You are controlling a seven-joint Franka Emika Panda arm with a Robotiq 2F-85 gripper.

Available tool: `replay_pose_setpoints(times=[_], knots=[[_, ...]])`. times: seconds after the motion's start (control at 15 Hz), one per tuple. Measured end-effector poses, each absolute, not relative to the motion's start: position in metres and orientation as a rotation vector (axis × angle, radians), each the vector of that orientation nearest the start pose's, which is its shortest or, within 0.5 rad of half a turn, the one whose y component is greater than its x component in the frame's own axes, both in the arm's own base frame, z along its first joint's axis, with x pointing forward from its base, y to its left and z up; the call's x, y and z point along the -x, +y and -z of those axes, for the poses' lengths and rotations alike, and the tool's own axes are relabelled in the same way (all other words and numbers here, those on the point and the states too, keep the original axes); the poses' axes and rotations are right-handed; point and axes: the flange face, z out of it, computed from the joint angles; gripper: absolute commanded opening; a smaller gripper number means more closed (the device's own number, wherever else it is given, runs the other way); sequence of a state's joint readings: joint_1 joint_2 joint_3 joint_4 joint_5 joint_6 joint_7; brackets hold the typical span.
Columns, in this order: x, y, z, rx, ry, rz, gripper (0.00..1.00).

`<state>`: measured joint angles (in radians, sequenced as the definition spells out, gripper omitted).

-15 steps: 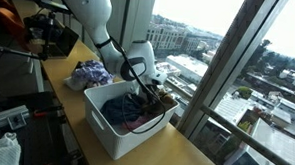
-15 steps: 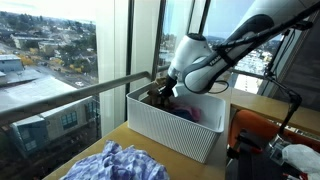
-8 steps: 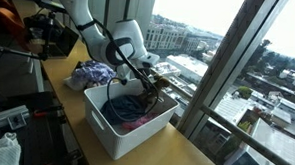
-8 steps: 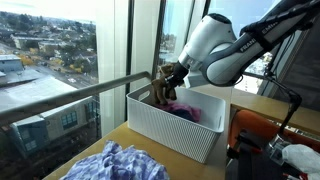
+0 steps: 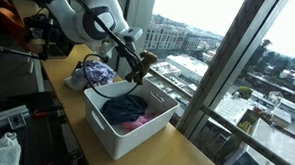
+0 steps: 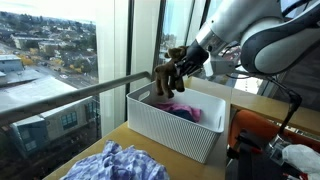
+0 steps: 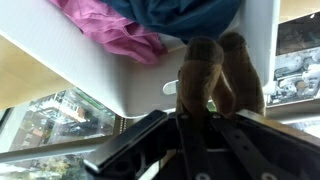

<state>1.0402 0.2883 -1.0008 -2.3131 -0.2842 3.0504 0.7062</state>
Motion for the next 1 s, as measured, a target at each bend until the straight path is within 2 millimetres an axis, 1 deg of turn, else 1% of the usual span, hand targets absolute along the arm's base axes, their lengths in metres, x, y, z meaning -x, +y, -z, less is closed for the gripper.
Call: replay_pose_setpoints(times=[0.07,0.2,0.53,0.67,0.8,0.93,1.0], knots=[[-0.556,0.070,-0.339,3.045,0.437,1.012,0.02],[-0.544,0.105,-0.347,3.010,0.380,1.021,0.02],[-0.505,0.213,-0.356,2.904,0.231,0.984,0.02],[-0.487,0.250,-0.360,2.864,0.175,0.958,0.02],[-0.471,0.279,-0.362,2.833,0.127,0.927,0.02],[-0.456,0.301,-0.362,2.810,0.092,0.894,0.02],[-0.450,0.309,-0.361,2.800,0.081,0.876,0.02]])
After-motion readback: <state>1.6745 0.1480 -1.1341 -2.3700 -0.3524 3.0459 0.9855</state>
